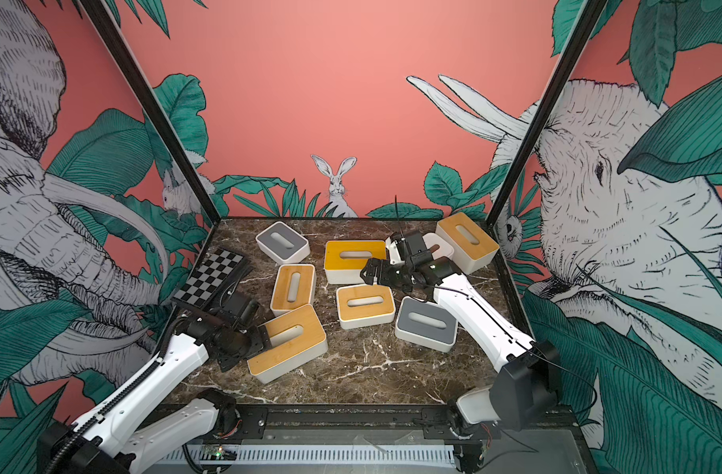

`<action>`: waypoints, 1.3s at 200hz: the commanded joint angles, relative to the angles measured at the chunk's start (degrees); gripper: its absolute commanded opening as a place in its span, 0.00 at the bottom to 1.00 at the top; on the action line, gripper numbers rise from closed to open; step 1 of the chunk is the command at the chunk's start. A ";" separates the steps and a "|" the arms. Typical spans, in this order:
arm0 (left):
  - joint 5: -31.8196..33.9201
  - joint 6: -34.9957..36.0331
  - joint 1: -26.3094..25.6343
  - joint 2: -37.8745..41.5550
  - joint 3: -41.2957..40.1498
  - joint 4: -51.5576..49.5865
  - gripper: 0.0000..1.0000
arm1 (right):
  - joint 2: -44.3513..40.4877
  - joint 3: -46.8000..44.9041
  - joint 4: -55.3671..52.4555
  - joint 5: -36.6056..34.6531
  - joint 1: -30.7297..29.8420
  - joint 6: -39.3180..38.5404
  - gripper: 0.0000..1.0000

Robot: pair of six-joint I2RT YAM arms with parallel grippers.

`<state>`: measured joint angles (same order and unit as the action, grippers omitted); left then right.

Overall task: Stack the tissue boxes
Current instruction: Adjust the tissue box at the center of the board.

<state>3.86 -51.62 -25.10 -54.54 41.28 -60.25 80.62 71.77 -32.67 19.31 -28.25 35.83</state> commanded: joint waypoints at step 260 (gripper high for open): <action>-0.24 -4.44 -0.70 9.46 -2.72 2.04 0.51 | 4.70 4.73 6.90 5.77 0.39 0.81 0.99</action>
<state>3.33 -54.26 -25.74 -47.64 37.15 -57.82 85.65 73.30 -26.65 24.71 -28.08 36.88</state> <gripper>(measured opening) 0.615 0.994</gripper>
